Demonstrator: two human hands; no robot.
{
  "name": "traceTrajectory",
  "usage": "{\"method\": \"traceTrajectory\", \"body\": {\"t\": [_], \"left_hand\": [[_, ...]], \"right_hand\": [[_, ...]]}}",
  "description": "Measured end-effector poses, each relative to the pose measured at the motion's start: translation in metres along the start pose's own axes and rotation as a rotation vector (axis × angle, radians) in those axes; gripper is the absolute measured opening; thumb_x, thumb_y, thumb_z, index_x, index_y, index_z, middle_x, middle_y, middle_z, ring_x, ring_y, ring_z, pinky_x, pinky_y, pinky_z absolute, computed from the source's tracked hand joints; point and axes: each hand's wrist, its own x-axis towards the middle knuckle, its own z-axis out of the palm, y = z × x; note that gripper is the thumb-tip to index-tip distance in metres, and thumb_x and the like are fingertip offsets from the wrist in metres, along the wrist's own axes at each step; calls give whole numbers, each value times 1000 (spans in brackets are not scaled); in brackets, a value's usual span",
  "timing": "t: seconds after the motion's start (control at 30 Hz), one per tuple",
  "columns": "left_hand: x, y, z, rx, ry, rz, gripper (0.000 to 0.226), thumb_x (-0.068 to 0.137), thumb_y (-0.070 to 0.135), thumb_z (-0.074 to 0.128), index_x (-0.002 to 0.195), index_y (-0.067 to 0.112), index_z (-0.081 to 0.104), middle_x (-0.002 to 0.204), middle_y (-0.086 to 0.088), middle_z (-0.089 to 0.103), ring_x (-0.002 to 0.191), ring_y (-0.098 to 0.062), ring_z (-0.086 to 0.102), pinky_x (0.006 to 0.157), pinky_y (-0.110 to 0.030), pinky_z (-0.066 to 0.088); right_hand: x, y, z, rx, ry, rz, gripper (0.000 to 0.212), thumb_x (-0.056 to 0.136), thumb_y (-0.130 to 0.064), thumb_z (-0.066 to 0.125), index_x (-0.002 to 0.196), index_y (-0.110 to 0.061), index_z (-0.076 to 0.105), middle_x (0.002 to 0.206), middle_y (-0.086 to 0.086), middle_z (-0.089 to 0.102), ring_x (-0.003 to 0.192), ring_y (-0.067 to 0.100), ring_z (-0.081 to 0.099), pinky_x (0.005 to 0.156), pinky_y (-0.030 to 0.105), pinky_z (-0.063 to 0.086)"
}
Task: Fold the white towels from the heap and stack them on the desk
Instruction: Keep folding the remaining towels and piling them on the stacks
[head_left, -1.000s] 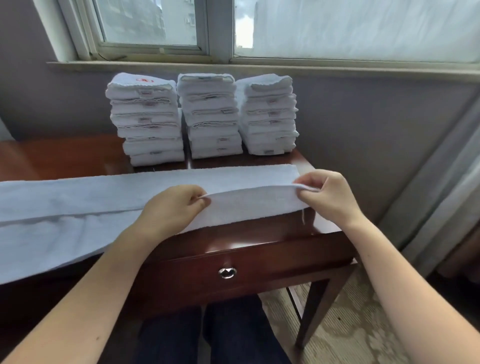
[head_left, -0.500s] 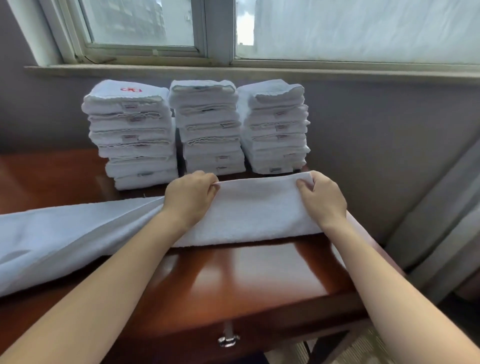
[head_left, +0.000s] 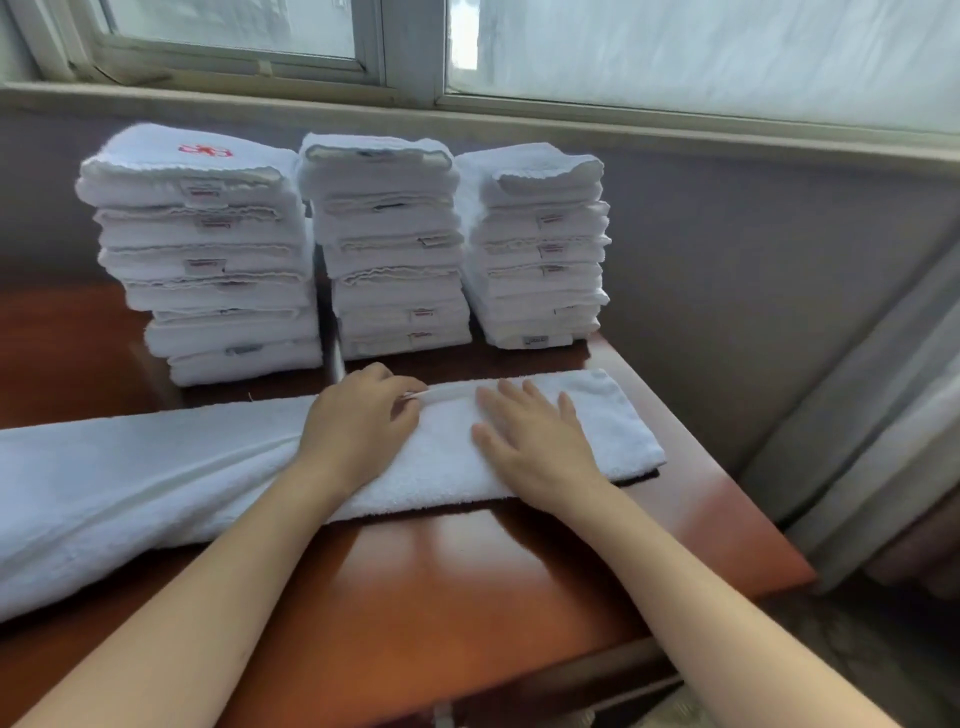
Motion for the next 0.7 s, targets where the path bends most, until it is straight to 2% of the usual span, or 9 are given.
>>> {"method": "traceTrajectory", "body": {"t": [0.03,0.1,0.53,0.7], "left_hand": [[-1,0,0,-1,-1,-3,27,95,36,53,119,37,67,99,9,55,98,-18,57,75,-33,43],[-2,0,0,-1,-4,-17,28,96,36,51,120,38,66,99,9,55,99,-18,57,76,-33,43],[-7,57,14,69,-22,-83,37,99,33,40,131,31,59,114,1,57,104,-21,53,85,-35,43],[-21,51,-8,121,-64,-19,45,96,36,46,140,30,48,125,3,55,113,-19,51,88,-32,41]], "right_hand": [[2,-2,6,-52,-97,20,54,100,-48,32,152,-34,28,163,-1,18,151,22,6,120,52,-3],[6,2,8,-96,-144,6,58,99,-56,25,154,-39,18,165,-4,7,151,20,-3,119,51,-9],[9,66,-19,-82,-185,-72,59,95,-66,24,151,-49,16,164,-14,7,150,6,-1,122,36,-6],[3,62,-24,-19,-140,-35,57,97,-59,36,151,-43,26,163,-13,15,150,7,4,122,36,-3]]}}
